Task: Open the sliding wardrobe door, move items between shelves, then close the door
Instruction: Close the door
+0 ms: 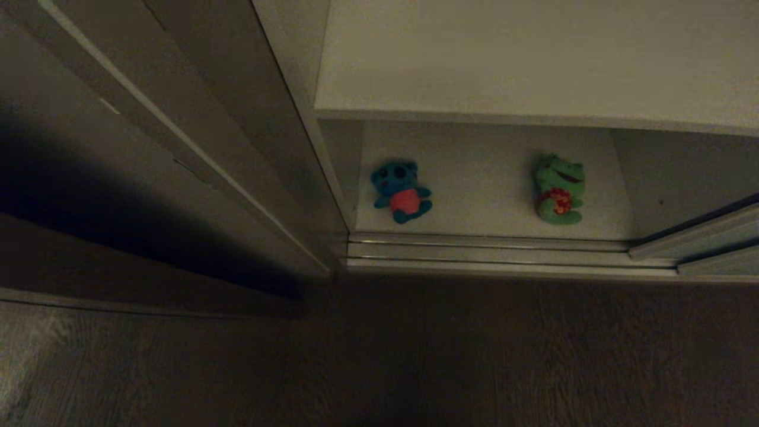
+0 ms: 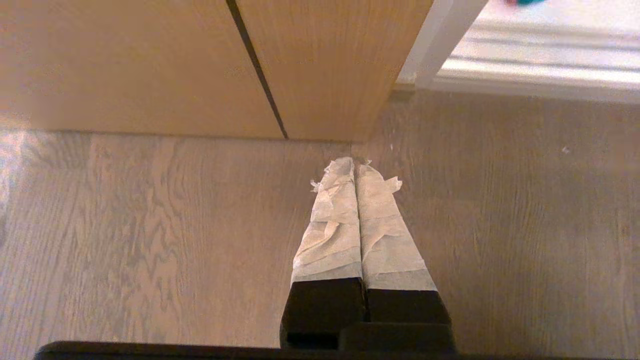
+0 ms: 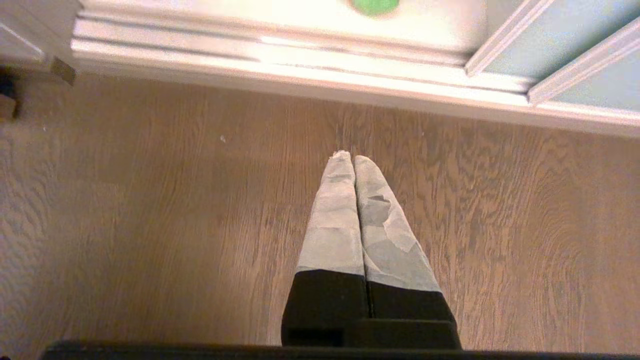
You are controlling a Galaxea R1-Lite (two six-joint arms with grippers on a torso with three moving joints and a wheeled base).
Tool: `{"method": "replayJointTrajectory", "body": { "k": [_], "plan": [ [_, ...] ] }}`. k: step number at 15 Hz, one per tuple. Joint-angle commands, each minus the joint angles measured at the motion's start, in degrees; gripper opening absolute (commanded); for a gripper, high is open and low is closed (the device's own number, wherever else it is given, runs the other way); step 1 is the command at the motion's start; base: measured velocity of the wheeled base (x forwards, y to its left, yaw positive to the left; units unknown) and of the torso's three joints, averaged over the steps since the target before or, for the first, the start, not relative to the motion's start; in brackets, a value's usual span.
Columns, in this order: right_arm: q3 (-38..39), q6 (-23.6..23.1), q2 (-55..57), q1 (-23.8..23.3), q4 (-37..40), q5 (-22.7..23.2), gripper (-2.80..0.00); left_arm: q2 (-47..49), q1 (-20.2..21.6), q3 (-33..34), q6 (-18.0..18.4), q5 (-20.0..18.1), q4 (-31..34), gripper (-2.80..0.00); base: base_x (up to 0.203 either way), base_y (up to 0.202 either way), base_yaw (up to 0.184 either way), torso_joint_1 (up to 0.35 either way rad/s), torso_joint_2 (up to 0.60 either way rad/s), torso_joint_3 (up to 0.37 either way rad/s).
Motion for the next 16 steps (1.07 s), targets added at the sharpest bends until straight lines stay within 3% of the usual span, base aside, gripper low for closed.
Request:
{"method": "replayJointTrajectory", "body": {
  "k": [1,16],
  "plan": [
    [0.00,-0.03,0.22,0.01,-0.02,0.02,-2.80,0.08,0.00,0.01,-0.02,0.01,-0.02,-2.80,0.000,0.000,0.000,0.000,0.01,0.203],
    [0.00,-0.03,0.22,0.01,-0.02,0.02,-2.80,0.08,0.00,0.01,-0.02,0.01,-0.02,-2.80,0.000,0.000,0.000,0.001,0.00,0.202]
  ]
}}
